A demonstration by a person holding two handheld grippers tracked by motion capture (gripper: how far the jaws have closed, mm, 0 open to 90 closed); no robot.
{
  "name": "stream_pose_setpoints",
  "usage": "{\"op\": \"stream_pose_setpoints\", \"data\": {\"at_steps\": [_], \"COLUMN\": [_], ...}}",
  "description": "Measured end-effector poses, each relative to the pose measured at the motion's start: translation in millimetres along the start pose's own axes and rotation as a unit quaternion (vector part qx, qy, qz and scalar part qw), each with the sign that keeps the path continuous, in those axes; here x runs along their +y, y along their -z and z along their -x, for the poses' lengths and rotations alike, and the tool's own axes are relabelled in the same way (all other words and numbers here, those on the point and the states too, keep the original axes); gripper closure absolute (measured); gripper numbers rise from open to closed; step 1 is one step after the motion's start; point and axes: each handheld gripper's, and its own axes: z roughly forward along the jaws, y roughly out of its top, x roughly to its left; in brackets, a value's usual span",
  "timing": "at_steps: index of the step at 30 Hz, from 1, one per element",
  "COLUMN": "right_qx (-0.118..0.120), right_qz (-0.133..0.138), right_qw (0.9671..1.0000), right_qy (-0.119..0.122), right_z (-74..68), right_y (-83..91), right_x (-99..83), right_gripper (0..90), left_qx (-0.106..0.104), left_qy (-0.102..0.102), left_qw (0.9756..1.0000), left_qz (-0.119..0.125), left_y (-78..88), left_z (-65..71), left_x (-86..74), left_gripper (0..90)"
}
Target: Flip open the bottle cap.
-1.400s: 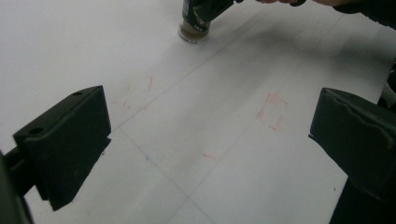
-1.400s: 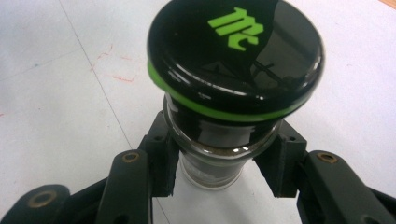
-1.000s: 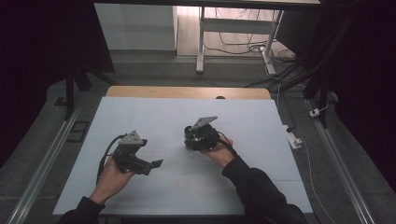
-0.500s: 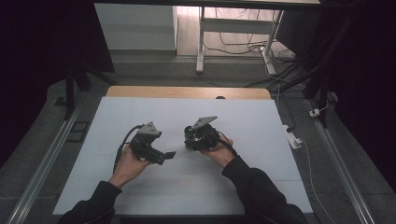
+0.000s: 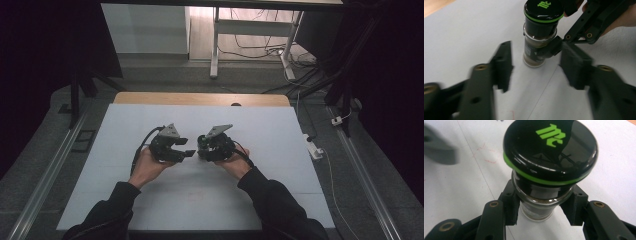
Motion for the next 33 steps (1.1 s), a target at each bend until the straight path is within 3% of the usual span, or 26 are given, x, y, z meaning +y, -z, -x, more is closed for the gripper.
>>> {"op": "stream_pose_setpoints", "data": {"at_steps": [1, 4, 9, 16, 25, 33], "right_qx": [0.000, 0.000, -0.001, -0.001, -0.002, -0.001], "right_qz": [0.000, 0.000, -0.001, 0.000, -0.001, -0.001], "right_qw": [1.0000, 1.0000, 1.0000, 1.0000, 1.0000, 1.0000], "right_qy": [0.000, 0.000, 0.001, -0.001, 0.000, 0.000], "right_z": [0.0, -0.2, -0.4, 0.0, -0.4, -0.2], "right_y": [0.0, 0.0, 0.1, 0.2, 0.1, 0.1], "right_x": [0.0, 0.0, 0.0, -0.1, 0.1, 0.0], "right_gripper": [52.7, 52.7, 52.7, 52.8, 52.8, 52.8], "left_qx": [-0.005, -0.010, -0.017, -0.014, -0.015, -0.015], "left_qy": [-0.002, -0.008, -0.015, -0.018, -0.013, -0.014], "left_qw": [1.0000, 0.9998, 0.9995, 0.9994, 0.9997, 0.9997], "left_qz": [-0.002, -0.016, -0.020, -0.024, -0.011, -0.014], "left_y": [-1.7, -6.8, -12.7, -20.7, -12.9, -12.9], "left_z": [0.6, 3.9, 6.3, 9.2, 12.0, 13.0], "left_x": [1.0, 4.3, 8.3, 11.0, 16.3, 17.4], "left_gripper": [52.9, 66.6, 88.5, 88.7, 88.8, 88.8]}}
